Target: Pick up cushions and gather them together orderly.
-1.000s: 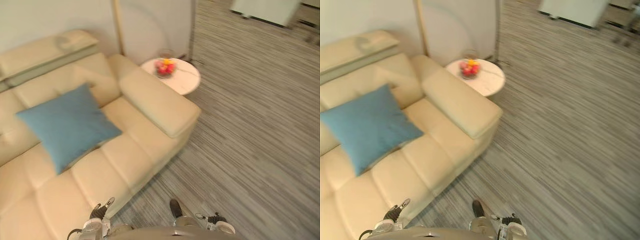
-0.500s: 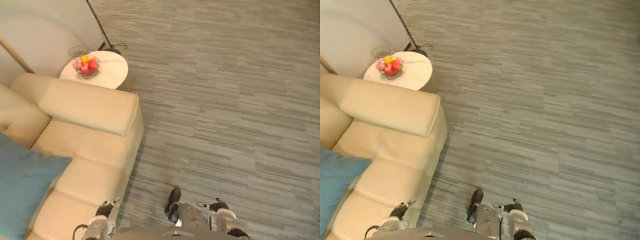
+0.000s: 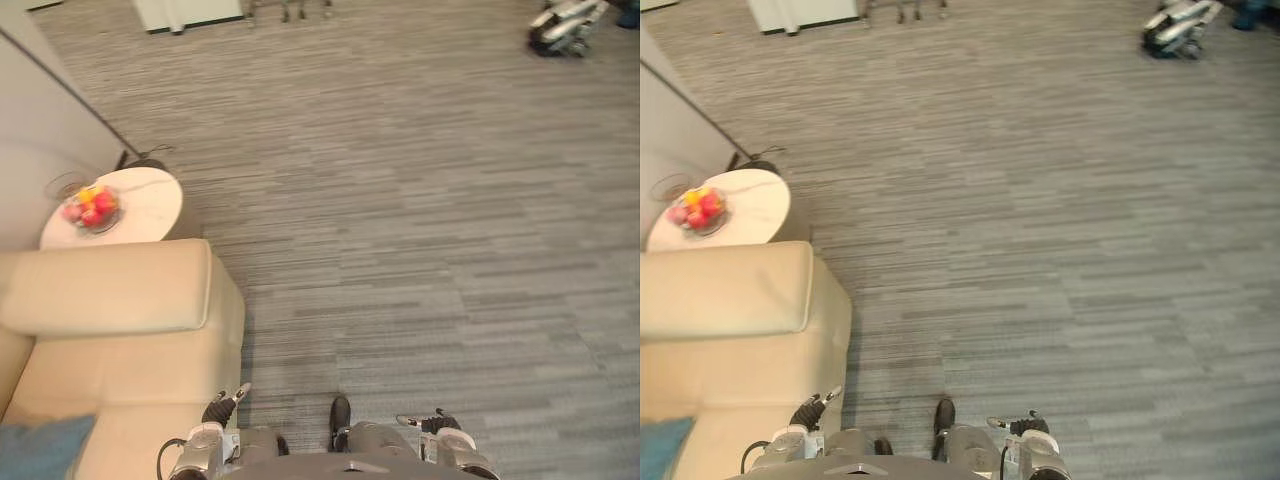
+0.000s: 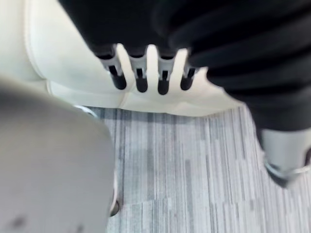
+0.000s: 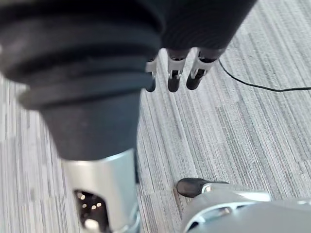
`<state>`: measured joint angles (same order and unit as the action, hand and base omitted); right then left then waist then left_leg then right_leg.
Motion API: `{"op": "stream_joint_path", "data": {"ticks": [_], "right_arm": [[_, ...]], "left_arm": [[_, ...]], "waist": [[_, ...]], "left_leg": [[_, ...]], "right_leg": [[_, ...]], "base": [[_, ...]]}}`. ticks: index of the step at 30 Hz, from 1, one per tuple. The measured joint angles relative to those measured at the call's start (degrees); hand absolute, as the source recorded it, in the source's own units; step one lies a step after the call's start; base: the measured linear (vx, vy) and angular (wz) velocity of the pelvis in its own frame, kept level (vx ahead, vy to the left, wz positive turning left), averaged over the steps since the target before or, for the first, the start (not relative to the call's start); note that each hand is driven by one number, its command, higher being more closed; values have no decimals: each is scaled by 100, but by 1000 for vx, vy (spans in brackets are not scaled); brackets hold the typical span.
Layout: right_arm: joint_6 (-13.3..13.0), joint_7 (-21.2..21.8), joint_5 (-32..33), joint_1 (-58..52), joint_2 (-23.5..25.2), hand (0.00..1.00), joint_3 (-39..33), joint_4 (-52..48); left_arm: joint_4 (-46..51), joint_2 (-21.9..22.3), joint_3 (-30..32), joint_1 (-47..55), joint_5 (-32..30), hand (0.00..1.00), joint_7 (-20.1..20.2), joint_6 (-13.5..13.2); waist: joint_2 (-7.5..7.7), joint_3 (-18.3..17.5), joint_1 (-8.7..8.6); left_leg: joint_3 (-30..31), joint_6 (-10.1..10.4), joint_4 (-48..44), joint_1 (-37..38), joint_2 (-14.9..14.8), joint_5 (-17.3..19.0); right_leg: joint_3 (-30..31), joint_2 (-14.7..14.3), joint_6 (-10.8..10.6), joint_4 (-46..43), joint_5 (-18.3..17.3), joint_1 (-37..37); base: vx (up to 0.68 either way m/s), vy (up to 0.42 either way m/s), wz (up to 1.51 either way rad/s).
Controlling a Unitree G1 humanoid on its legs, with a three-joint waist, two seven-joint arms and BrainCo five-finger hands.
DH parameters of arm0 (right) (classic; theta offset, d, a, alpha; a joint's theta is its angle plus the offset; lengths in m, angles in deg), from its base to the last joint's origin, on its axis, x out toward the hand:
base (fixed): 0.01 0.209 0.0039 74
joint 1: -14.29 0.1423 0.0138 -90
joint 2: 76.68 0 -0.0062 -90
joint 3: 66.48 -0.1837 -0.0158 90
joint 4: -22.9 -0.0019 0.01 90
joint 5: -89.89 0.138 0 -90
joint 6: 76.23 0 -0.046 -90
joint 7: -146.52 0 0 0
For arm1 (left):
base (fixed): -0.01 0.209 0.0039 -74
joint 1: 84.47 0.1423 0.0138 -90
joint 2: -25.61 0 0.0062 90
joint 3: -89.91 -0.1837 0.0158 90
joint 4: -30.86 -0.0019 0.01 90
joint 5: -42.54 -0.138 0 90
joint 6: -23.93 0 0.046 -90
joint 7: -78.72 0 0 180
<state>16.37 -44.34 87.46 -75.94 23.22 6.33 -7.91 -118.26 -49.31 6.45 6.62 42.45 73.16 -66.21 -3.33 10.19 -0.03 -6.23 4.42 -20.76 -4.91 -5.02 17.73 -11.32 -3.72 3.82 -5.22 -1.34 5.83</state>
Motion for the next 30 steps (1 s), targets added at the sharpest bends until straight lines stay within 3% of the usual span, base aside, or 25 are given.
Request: {"op": "stream_joint_path", "data": {"ticks": [1,4,6,8,10,23,28,29,30], "right_arm": [[4,-30,1,-43,-12,0,-13,3],[7,-58,-1,-240,76,0,-163,-88],[10,-54,-5,-428,154,0,-193,-183],[15,-53,11,-568,202,0,-220,-167],[12,-42,10,-566,184,0,-218,-148],[13,37,-14,-395,90,0,-129,257],[14,41,-17,-365,83,0,-96,259],[16,41,-15,-311,78,0,-96,254],[17,41,-14,-171,48,0,-116,252]], "left_arm": [[-12,3,3,-5,0,0,-1,2],[-35,29,57,-35,0,0,-1,4],[-67,14,63,-38,-3,0,3,3],[-137,-32,59,-38,-5,0,4,5],[-209,-56,52,-46,-6,0,4,4],[-400,-137,-48,-43,-20,0,92,4],[-411,-176,-47,-44,-16,0,92,3],[-397,-195,-46,-44,-13,0,91,2],[-374,-190,-33,-45,0,0,88,2]], "waist": [[-9,-5,0],[-18,-23,-8],[80,-41,-16],[146,-95,-17],[121,-112,-41],[149,-217,-48],[186,-219,-41],[190,-198,-23],[73,-150,1]], "left_leg": [[219,-45,179,15,20,-106],[29,-139,394,243,-7,-370],[-225,-140,616,425,3,-372],[-388,-199,934,596,132,-542],[-471,-259,1073,725,182,-614],[-457,-330,1221,1262,467,-596],[-626,-469,1315,1287,477,-507],[-764,-511,1321,1267,453,-479],[-1113,-541,1339,1131,325,-464]], "right_leg": [[98,-50,-48,28,32,2],[341,-130,-155,109,104,-101],[554,-137,-285,324,196,-193],[817,-114,-308,540,491,-209],[946,-111,-285,670,577,-280],[1544,-16,-340,983,722,-710],[1846,-61,-413,1017,843,-560],[1871,-72,-417,1022,880,-451],[953,55,-166,735,536,-219]], "base": [[42,95,-112],[65,117,-82],[105,139,-63],[137,144,-56],[190,169,-37],[75,128,-22],[-62,59,-27],[-166,19,-84],[-190,2,-97]]}}
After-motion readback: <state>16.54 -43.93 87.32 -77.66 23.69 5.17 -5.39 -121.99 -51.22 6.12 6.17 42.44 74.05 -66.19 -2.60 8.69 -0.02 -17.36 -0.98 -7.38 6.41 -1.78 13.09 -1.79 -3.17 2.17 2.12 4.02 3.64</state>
